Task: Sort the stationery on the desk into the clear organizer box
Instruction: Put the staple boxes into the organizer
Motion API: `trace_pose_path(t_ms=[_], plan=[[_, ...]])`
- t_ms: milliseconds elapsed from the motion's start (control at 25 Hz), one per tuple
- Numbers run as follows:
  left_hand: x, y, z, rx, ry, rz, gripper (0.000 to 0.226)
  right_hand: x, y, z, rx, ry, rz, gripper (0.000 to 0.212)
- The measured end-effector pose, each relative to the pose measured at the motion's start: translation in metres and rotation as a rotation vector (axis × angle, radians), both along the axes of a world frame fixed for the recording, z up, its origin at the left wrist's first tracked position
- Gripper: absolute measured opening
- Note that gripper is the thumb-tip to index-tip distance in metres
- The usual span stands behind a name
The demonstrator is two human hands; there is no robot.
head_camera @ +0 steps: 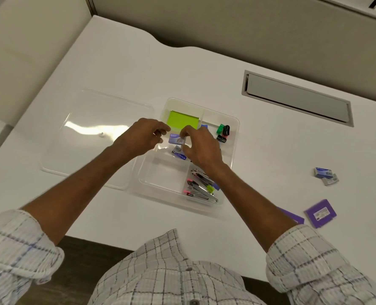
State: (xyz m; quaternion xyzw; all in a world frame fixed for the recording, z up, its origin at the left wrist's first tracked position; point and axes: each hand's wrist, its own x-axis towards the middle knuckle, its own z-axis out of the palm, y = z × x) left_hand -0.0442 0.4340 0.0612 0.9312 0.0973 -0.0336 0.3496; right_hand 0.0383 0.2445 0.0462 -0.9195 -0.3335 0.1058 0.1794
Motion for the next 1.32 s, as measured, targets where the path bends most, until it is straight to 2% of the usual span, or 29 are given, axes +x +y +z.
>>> trace_pose_path(t_ms=[280,560,840,1200,1320], plan=[[0.010,-0.013,-0.004,0.077,0.001,-0.102,0.029,0.001,-0.004,-0.002,-0.119,-0.115,0.058,0.021],[0.024,-0.045,-0.010,0.117,0.077,-0.289,0.031,-0.004,-0.053,0.001,-0.011,-0.109,-0.090,0.024],[0.050,-0.115,0.004,0.057,-0.091,-0.326,0.037,0.004,-0.166,-0.011,0.102,-0.118,-0.329,0.027],[0.112,-0.270,-0.004,0.089,-0.057,-0.564,0.048,0.046,-0.334,-0.015,0.103,-0.128,-0.639,0.031],[0.136,-0.323,-0.010,0.083,-0.044,-0.615,0.049,0.062,-0.383,-0.021,0.085,-0.103,-0.717,0.040]])
